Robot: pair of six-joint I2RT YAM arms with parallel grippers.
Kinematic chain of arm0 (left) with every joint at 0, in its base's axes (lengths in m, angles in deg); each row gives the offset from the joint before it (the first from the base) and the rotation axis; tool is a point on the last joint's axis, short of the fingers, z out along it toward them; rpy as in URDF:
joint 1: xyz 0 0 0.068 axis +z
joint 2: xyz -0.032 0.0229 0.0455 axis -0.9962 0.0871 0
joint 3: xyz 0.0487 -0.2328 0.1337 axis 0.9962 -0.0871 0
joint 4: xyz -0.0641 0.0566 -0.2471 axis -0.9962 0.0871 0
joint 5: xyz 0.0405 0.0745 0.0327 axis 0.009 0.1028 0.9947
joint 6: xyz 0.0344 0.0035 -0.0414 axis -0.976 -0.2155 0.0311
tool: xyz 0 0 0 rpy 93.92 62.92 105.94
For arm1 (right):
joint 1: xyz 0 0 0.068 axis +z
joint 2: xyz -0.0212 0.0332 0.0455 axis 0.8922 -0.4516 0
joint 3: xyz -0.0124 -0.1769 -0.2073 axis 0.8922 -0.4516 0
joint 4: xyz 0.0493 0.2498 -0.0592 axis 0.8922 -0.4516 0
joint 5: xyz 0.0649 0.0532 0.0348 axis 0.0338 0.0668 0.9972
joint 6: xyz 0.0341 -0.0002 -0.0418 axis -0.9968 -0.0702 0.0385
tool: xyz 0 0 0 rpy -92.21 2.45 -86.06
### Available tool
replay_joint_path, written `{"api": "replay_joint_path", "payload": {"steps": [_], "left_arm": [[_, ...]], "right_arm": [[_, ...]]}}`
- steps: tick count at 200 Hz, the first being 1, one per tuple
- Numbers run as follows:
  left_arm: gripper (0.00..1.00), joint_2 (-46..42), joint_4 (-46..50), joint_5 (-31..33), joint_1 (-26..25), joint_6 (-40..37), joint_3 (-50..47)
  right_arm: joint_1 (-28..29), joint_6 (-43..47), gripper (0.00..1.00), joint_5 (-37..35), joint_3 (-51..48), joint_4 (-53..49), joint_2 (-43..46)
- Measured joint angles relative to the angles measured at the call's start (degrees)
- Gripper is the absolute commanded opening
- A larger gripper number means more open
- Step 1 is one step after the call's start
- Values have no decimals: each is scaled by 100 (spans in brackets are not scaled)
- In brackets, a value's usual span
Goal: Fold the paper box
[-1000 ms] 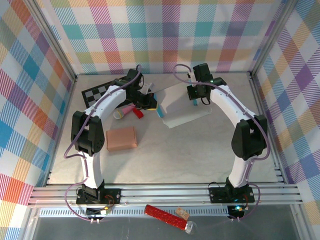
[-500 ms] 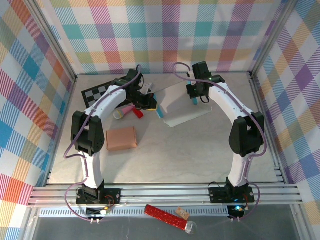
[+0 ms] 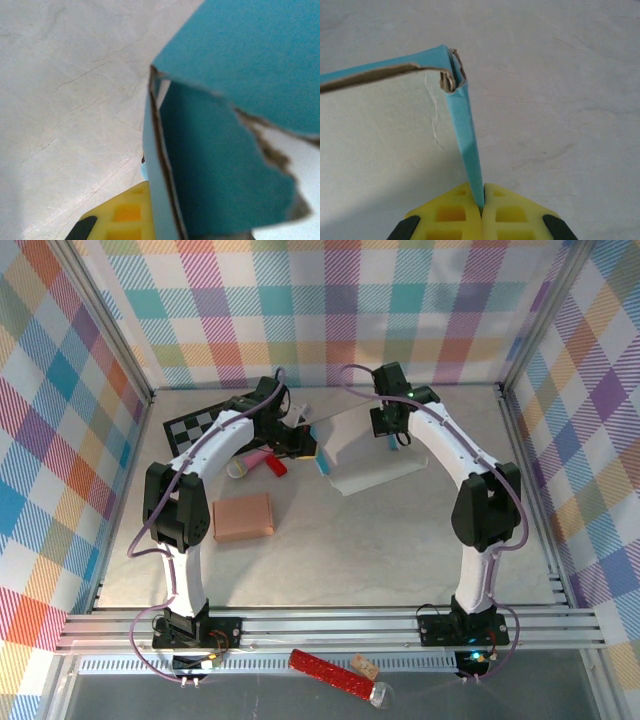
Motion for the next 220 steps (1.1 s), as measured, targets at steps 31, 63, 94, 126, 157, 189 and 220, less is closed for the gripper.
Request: {"api": "replay_joint_path", "payload": {"steps": [31,63,94,126,157,189,220], "left_arm": [[0,0,-35,-7,-55,50,52],[0,2,-22,9,-61,111,59],[0,0,46,70,-61,111,59],[0,2,76,284,-63,155,59],[0,7,33,634,-177,330,-35],[0,37,-435,1073,-424,588,-616],[0,195,-1058,1213,-546,857,-1143]], "right_arm": [[254,-525,0,-857,227,-417,-219],[474,-680,0,-1397,354,-549,-304],[494,-693,0,-1239,374,-520,-304],[468,-608,0,-911,190,-352,-225],[468,-752,0,-752,-918,131,380],[468,-1049,0,-599,-2288,741,1156],[468,-1224,0,-431,-2813,951,1257]]}}
